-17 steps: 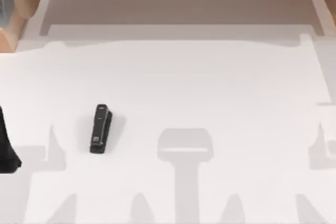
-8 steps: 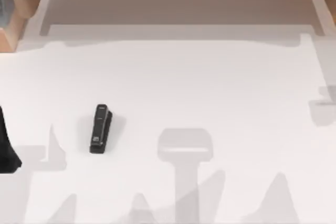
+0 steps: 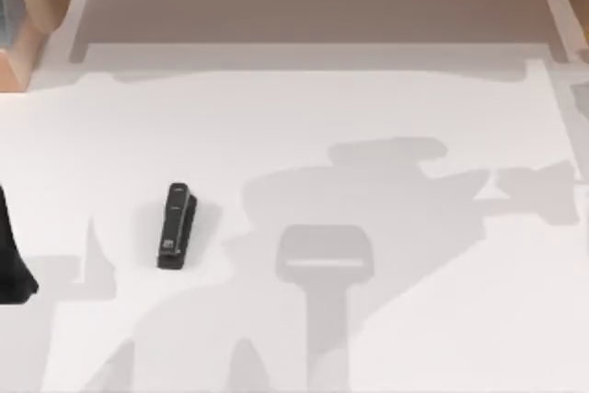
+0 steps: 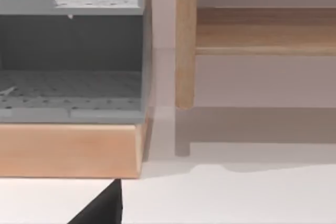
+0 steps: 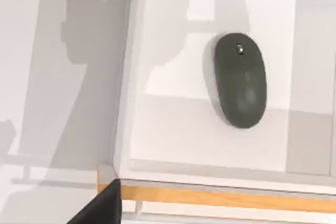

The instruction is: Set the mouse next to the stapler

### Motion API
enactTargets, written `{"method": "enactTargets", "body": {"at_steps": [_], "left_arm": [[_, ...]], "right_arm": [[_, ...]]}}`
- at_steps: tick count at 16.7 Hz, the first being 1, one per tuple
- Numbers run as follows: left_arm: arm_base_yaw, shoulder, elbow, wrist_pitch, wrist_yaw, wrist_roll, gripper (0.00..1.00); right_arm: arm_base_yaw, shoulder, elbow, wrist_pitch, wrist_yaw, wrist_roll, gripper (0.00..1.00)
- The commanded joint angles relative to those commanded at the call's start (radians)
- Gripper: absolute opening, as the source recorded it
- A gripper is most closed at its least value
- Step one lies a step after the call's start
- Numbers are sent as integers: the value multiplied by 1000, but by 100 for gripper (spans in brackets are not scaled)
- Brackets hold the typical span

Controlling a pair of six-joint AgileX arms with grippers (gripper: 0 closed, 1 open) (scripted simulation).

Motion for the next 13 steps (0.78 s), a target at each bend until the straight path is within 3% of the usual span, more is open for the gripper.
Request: {"method": "enactTargets", "body": {"at_steps": [7, 13], "left_arm": [[0, 0, 0, 0, 0, 0, 100], [0, 0, 0, 0, 0, 0, 100]], "right_arm": [[-92, 661, 591, -266, -27, -162, 100], [-107, 881, 766, -321, -43, -215, 100]]}}
